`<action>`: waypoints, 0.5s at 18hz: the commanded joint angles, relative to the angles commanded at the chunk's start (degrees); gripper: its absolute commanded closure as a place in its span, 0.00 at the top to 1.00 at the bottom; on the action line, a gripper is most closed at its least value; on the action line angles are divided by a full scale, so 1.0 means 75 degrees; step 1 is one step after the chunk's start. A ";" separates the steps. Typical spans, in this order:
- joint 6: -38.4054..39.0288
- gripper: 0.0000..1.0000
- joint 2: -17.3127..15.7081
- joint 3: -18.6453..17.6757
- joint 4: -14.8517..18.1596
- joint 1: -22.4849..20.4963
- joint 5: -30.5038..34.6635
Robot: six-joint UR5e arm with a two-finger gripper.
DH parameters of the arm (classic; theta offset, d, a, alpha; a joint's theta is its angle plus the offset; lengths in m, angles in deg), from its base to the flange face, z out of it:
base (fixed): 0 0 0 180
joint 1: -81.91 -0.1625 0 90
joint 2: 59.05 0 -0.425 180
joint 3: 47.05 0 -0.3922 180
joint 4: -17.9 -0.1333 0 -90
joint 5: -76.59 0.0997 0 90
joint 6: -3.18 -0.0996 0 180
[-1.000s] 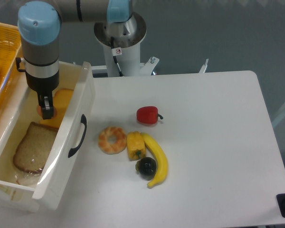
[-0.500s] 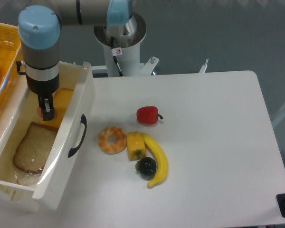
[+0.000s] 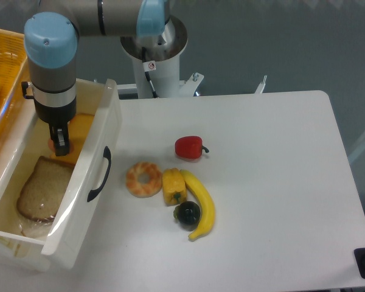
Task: Place the egg in the upper white drawer
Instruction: 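Lower the held egg into the drawer beside the cheese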
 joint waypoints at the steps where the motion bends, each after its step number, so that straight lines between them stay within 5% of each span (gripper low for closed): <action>1: 0.0000 0.24 0.0023 0.0000 0.0023 0.0023 0.0000; 9: 0.0000 0.27 0.0070 -0.0035 0.0024 0.0035 0.0000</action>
